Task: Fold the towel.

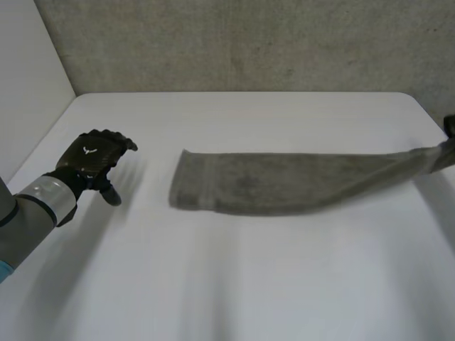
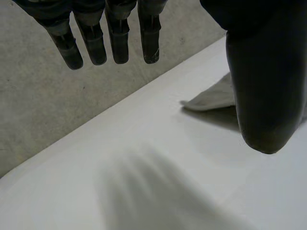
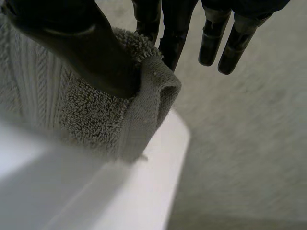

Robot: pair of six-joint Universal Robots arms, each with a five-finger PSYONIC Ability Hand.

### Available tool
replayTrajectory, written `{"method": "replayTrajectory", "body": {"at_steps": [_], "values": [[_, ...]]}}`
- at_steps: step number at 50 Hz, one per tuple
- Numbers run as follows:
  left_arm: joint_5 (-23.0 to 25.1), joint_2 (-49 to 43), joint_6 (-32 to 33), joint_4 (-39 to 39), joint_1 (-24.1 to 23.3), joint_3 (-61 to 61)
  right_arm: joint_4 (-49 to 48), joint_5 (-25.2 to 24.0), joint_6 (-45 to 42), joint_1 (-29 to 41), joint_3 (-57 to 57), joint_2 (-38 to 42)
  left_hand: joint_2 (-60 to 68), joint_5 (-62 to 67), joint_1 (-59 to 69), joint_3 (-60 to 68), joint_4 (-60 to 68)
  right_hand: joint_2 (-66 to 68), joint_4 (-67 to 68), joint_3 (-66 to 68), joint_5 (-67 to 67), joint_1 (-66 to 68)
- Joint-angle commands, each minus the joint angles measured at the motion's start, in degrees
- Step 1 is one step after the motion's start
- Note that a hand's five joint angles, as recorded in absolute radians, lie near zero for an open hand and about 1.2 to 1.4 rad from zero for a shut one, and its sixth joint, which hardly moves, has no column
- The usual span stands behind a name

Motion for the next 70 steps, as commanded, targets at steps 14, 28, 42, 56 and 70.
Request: {"method": "replayTrajectory", "body": {"at_steps": [14, 28, 42, 56, 70], "values": [[-0.1, 0.5, -0.8, 0.0, 0.0, -0.2, -1.7, 7.8, -2.1, 48.1, -16.4, 12.1, -6.7, -4.5, -8.9, -3.3, -3.8, 6.8, -4.4, -3.0, 3.9, 5.6], [-0.1, 0.5, -0.9, -0.3, -0.7, 0.2, -2.1, 12.6, -2.8, 56.7, -26.3, 26.7, -6.7, -4.5, -8.9, -3.3, -3.8, -44.0, -4.4, -3.0, -46.9, -45.2], [-0.2, 0.5, -10.8, -0.4, -5.1, 7.4, -7.3, 15.7, 3.2, 51.3, -8.3, 6.7, -5.7, -3.5, -7.9, -3.3, -3.8, -63.2, -4.4, -3.0, -66.1, -64.4], [-0.3, -1.9, -15.7, 0.2, -13.6, 10.6, -7.7, 11.1, 12.1, 33.5, 17.8, -7.1, -5.5, -3.4, -7.7, -3.3, -3.8, -63.2, -4.4, -3.0, -66.1, -64.4], [-0.3, -4.5, -15.8, 0.2, -15.1, 10.3, -11.9, 4.7, 12.4, 28.0, 23.9, -2.2, -5.4, -3.2, -7.5, -3.3, -3.8, -46.0, -4.4, -3.0, -48.9, -47.1]]}}
